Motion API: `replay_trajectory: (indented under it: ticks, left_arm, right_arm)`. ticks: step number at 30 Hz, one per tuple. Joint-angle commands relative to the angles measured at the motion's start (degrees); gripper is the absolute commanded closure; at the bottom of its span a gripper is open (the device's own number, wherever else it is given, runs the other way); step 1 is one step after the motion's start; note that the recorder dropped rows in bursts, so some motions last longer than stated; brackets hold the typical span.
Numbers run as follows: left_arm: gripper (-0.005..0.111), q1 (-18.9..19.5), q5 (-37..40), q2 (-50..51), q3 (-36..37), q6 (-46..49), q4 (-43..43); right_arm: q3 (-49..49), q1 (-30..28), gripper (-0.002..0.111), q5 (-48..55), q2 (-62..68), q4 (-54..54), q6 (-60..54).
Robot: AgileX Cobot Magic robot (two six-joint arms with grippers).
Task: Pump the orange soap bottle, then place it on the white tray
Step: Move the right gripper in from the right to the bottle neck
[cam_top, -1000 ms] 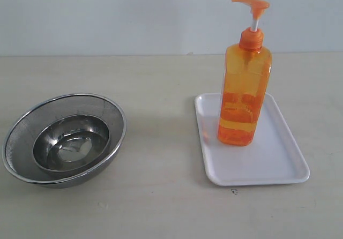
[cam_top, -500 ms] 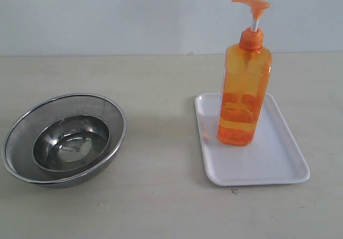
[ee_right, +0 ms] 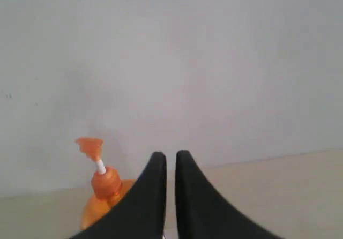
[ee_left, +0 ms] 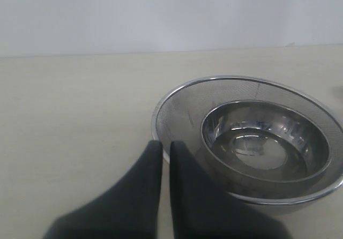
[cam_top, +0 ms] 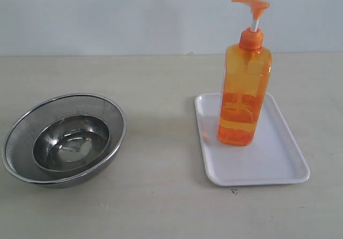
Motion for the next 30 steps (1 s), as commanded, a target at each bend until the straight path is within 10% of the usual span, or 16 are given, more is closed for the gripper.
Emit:
replay_trajectory:
  ticks: [1,16,25,30]
  left_arm:
    - [0.102,0.19,0.02,-0.19,0.14,0.17,-0.26]
    - [0.102,0.19,0.02,-0.19,0.14,0.17,-0.26]
    - [0.102,0.19,0.02,-0.19,0.14,0.17,-0.26]
    - [0.102,0.19,0.02,-0.19,0.14,0.17,-0.26]
  right_arm:
    - [-3.98,3.29,0.105,1.51,9.14,1.37,-6.76]
    - [-4.33,26.40,0.105,-28.26,35.87,0.31,-15.05]
    - [11.97,29.64,0.106,-61.12,37.24,-5.84,-4.83]
    - [12.49,29.64,0.106,-60.40,37.24,-12.82,-5.43]
